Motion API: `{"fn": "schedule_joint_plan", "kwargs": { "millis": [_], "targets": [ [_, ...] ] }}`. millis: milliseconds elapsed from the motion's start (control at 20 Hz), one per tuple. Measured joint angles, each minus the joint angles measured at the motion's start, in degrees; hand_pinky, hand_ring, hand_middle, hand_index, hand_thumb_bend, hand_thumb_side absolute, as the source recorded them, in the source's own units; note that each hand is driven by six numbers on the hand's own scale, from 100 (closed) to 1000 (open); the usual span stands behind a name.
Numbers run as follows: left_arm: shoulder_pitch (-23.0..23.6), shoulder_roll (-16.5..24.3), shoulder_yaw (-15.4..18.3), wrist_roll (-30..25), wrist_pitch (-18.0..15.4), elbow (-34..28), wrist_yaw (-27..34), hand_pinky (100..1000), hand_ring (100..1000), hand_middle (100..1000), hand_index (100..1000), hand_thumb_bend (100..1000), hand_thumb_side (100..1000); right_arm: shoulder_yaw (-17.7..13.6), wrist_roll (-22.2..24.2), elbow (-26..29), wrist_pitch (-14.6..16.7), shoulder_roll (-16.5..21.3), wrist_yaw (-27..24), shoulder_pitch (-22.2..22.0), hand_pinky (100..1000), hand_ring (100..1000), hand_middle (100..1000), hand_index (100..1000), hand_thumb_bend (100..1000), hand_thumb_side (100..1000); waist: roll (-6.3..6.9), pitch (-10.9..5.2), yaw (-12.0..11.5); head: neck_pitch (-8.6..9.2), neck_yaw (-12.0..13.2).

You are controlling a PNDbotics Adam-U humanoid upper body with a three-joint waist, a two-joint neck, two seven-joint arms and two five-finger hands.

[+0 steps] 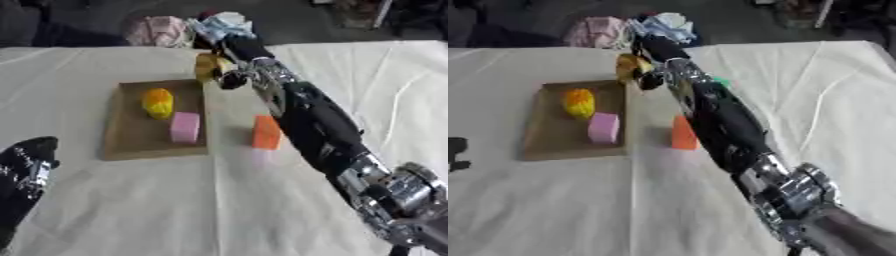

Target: Pick up objects on the table and place them in the box.

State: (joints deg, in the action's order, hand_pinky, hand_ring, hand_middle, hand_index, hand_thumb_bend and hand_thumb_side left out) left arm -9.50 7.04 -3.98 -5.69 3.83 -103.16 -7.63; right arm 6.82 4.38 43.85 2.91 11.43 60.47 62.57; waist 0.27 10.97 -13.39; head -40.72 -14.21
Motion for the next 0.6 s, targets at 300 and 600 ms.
{"fn": "schedule_joint_plan", "kwargs": {
  "millis": [300, 600],
  "targets": [
    [-0.04, 0.00, -0.03, -0.06, -0.04, 0.00, 0.00, 749, 832, 724, 747, 177, 571, 2.66, 2.87, 3.38, 2.42, -1.00, -3.47, 0.99, 734, 687, 567, 589, 100, 118, 0.00, 0.00, -0.89, 0.00, -0.34],
    [-0.11, 0.00, -0.06, -0.15, -0.08, 0.00, 0.00, 749, 831, 724, 747, 178, 571, 4.36, 6.69, 4.26, 4.66, -3.48, -5.35, 0.90, 738, 703, 587, 617, 100, 172, -0.02, 0.00, -1.98, 0.00, -1.10]
  ]
}}
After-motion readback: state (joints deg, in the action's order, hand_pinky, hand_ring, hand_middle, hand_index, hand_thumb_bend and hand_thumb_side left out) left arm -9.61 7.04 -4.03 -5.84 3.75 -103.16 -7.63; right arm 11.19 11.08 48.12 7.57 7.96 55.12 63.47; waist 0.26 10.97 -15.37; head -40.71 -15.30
